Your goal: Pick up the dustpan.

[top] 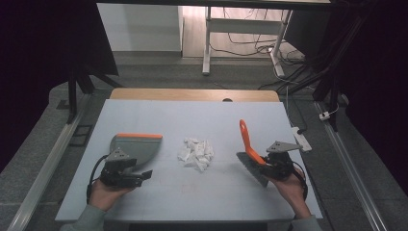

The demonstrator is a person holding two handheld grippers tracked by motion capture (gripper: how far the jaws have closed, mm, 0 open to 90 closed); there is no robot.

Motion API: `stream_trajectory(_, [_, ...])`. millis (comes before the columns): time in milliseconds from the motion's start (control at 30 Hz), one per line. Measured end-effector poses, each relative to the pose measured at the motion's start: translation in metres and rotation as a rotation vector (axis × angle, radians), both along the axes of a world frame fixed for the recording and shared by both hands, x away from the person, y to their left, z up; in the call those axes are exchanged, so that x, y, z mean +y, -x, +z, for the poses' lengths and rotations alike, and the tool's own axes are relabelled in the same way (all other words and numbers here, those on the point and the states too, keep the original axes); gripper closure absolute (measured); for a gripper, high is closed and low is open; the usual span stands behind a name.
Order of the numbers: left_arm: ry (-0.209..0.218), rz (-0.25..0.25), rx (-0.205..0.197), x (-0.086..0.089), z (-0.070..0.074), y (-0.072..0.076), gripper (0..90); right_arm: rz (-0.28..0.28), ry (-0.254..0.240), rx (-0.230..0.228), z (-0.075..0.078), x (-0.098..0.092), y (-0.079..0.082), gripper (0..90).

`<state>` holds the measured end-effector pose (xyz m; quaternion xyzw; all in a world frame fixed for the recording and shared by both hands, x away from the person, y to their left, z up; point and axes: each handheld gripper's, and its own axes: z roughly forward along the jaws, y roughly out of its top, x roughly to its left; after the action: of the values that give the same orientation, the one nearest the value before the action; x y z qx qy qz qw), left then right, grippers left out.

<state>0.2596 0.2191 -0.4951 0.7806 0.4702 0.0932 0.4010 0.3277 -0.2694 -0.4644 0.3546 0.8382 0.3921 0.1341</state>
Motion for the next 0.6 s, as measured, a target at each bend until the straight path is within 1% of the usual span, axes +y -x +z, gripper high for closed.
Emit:
stream_trajectory(100, [-0.001, 0.002, 0.003, -0.001, 0.0, 0.0, 18.6, -0.001, 0.001, 0.001, 0.0, 0.0, 0.0, 70.1])
stream_trajectory(233, [0.016, 0.008, 0.007, -0.006, 0.002, 0.001, 18.6, 0.001, -0.007, 0.002, 0.001, -0.001, -0.001, 70.1])
stream_trajectory(367, [0.004, 0.018, 0.016, -0.01, 0.003, 0.0, 18.6, 0.005, -0.007, 0.001, 0.001, -0.001, -0.001, 70.1])
stream_trajectory(433, [-0.006, 0.042, 0.02, -0.011, 0.003, -0.001, 18.7, 0.009, -0.006, -0.001, 0.001, -0.001, 0.0, 70.1])
stream_trajectory(500, [0.008, 0.047, 0.028, -0.011, 0.005, -0.001, 18.7, 0.012, -0.009, -0.002, 0.001, -0.002, 0.0, 70.2])
stream_trajectory(533, [0.003, 0.052, 0.027, -0.012, 0.007, -0.002, 18.7, 0.012, -0.009, -0.002, 0.001, -0.002, 0.0, 70.2])
stream_trajectory(567, [-0.01, 0.056, 0.025, -0.011, 0.01, -0.003, 18.5, 0.011, -0.007, -0.003, 0.001, -0.002, 0.001, 70.1])
stream_trajectory(600, [-0.01, 0.056, 0.025, -0.011, 0.01, -0.003, 18.3, 0.011, -0.007, -0.003, 0.001, -0.002, 0.001, 70.1])
